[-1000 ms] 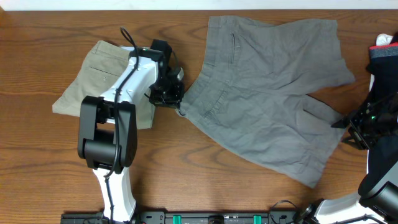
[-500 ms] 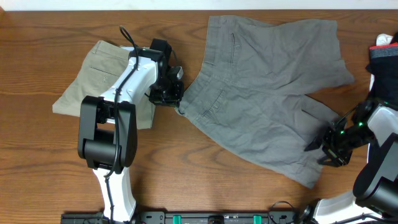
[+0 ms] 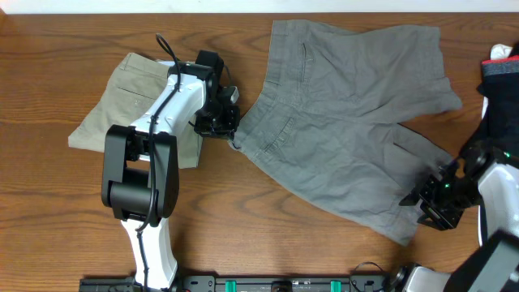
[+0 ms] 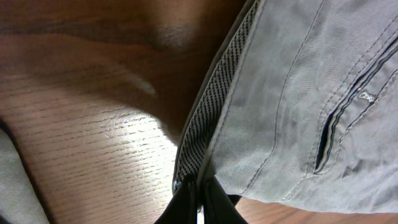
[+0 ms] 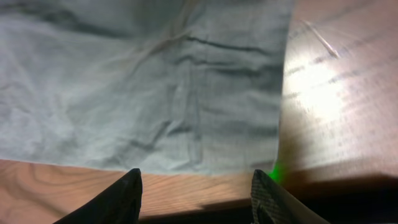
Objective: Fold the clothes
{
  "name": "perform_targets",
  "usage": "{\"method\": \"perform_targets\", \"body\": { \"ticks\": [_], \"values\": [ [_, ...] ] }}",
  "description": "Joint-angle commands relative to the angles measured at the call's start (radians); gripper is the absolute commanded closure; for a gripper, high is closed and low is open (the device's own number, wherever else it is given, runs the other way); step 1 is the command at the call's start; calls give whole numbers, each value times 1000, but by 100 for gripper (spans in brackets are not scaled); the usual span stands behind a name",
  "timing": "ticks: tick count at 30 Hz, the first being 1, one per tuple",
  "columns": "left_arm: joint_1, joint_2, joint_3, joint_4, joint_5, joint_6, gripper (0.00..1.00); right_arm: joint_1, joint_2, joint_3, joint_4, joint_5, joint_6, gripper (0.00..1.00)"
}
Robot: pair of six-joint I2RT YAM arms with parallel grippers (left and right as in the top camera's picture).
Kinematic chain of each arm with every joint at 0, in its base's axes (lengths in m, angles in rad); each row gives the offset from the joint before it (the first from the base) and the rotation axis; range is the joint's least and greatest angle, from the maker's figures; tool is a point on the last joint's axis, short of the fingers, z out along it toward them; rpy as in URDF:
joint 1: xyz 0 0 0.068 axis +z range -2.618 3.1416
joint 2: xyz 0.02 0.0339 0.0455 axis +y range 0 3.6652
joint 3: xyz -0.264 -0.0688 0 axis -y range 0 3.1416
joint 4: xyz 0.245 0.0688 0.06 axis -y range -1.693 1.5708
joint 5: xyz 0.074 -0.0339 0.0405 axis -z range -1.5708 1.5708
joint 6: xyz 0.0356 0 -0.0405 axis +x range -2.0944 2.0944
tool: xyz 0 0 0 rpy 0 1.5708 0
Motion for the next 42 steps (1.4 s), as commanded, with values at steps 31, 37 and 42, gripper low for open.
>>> {"method": "perform_targets", "body": {
  "ticks": [31,37,42],
  "values": [
    [-1,5,13,2,-11,-10,92,47,-190,-320,188,135,357,51],
    [-1,5,13,2,-11,-10,92,47,-190,-320,188,138,357,49],
    [-1,5,13,2,-11,-10,92,48,-190,-324,191,153,359,43]
  ]
}}
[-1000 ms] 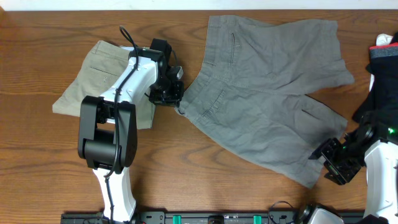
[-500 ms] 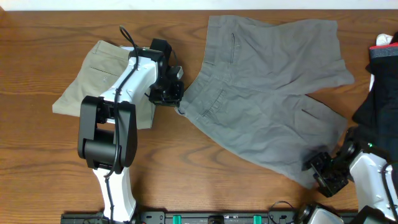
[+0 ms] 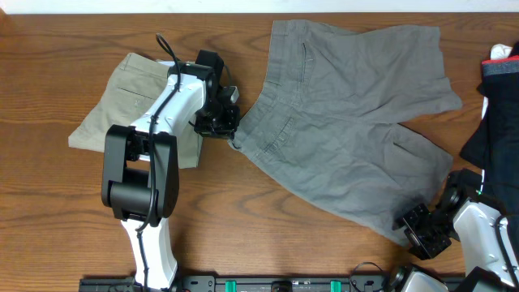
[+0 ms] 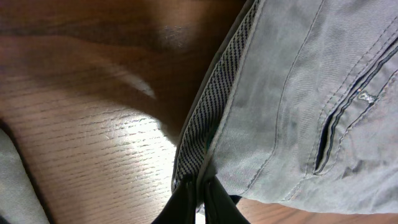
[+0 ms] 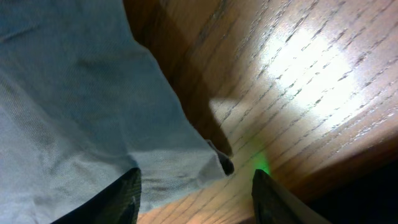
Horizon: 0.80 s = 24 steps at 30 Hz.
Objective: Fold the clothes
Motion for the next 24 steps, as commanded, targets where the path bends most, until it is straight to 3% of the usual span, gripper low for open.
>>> {"method": "perform_targets", "body": {
  "ticks": [1,7,12,17,24],
  "values": [
    [-1,5,13,-1,-11,-10,92,16,-8,-7,3,19,13,43],
    [-1,5,13,12,-11,-10,92,16,-8,-51,49,29,44,48],
    [-1,5,13,17,-11,-10,92,16,-8,-70,69,10,50,80],
    [-1,5,13,18,-11,-9,92,16,-9,-50,53,-64,0,98],
    [2,-21,13,17,-12,-9,94,16,-38,111,-80,-147,-63,98]
  ]
}}
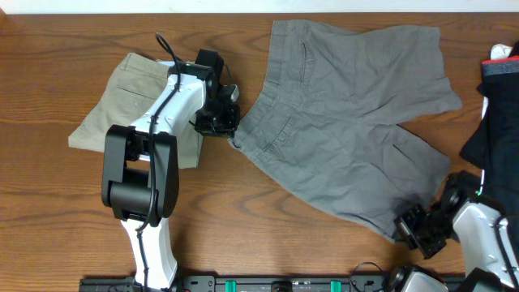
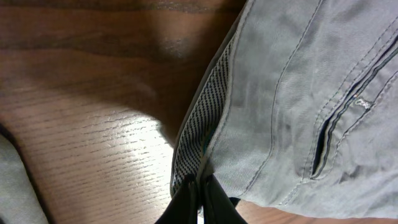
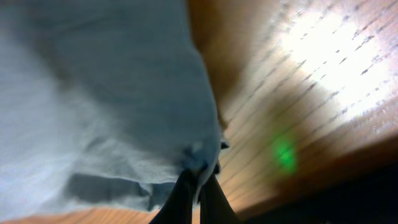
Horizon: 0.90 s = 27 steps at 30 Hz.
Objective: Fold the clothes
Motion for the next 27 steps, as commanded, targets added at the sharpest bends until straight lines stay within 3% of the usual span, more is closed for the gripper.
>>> {"method": "perform_targets", "body": {
  "ticks": [1,15,27],
  "values": [
    [3,-34,13,-2,-11,-9,94,15,-42,112,-40,-48,-54,98],
    [13,-276,13,-14,-11,-8,94,14,-93,511,-180,40,-112,99],
    [13,-438,13,-171,-11,8,94,14,-98,789,-256,68,-241,99]
  ]
}}
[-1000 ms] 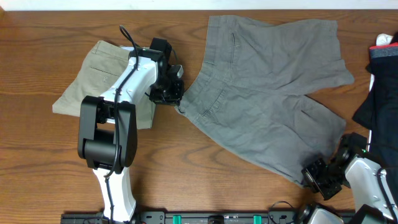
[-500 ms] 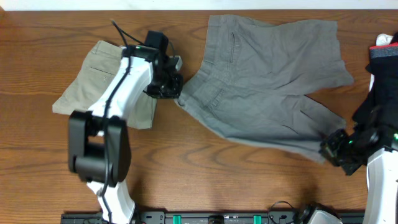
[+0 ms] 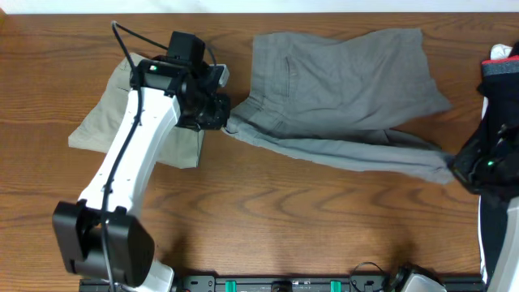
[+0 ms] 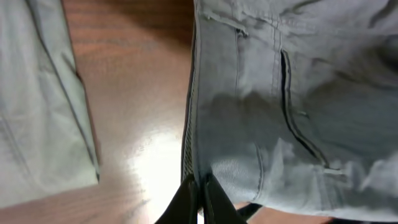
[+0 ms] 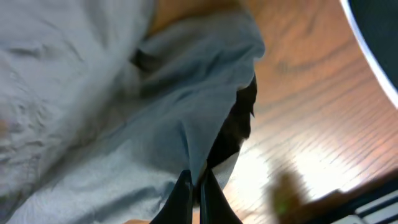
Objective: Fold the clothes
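Grey shorts (image 3: 340,89) lie at the back middle of the table, their near edge pulled into a taut fold line running from left to right. My left gripper (image 3: 220,120) is shut on the waistband corner (image 4: 194,168) of the shorts. My right gripper (image 3: 459,172) is shut on the leg hem corner (image 5: 205,143) at the right. Both corners hang lifted off the wood. A folded khaki garment (image 3: 122,109) lies at the left, partly under my left arm.
Dark clothes (image 3: 501,89) with a red and white piece are piled at the right edge. A black rail (image 3: 284,284) runs along the table's front edge. Bare wood (image 3: 284,219) fills the front half.
Both grippers have risen with their corners of the grey shorts. The near half of the shorts is off the table and drawn back; the shorts now cover a narrower strip.
My left gripper stayed shut on the waistband corner throughout. My right gripper was open by the leg hem, then open at the hem corner, then shut on it. Now both hold the near edge lifted and stretched between them.
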{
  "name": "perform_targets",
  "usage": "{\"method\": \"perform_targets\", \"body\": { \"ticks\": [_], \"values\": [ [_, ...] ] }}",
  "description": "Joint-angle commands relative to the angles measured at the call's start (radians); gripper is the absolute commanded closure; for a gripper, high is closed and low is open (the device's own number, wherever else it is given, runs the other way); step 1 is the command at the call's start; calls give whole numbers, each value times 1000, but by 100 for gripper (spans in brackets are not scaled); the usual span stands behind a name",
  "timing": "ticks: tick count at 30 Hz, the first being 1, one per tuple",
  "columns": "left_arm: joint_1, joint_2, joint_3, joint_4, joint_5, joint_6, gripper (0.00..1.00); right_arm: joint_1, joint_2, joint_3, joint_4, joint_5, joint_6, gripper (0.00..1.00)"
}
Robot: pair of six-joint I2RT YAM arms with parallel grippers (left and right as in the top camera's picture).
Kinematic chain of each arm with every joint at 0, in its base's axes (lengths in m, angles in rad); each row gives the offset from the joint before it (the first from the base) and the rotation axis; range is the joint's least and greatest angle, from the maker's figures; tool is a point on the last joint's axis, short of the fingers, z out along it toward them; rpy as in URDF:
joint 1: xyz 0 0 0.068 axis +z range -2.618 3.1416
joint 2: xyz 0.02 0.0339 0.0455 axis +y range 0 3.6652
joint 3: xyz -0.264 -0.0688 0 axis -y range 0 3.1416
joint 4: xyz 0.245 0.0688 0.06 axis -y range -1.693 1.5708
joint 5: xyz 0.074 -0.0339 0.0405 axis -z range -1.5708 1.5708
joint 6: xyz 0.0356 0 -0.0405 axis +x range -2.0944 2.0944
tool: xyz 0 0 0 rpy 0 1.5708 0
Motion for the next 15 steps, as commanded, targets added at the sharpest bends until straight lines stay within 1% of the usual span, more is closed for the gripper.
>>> {"method": "perform_targets", "body": {
  "ticks": [1,6,8,10,15],
  "values": [
    [9,-74,13,-42,-11,18,94,14,-14,118,-14,24,-91,99],
    [9,-176,13,-50,-11,33,94,14,-12,230,4,-18,-99,98],
    [9,-199,13,-17,-18,38,94,14,-3,230,64,-79,-92,98],
    [9,-200,13,19,-19,70,94,14,27,229,125,-108,-68,98],
    [9,-145,13,105,-22,82,94,23,161,229,313,-168,-56,98]
  ]
}}
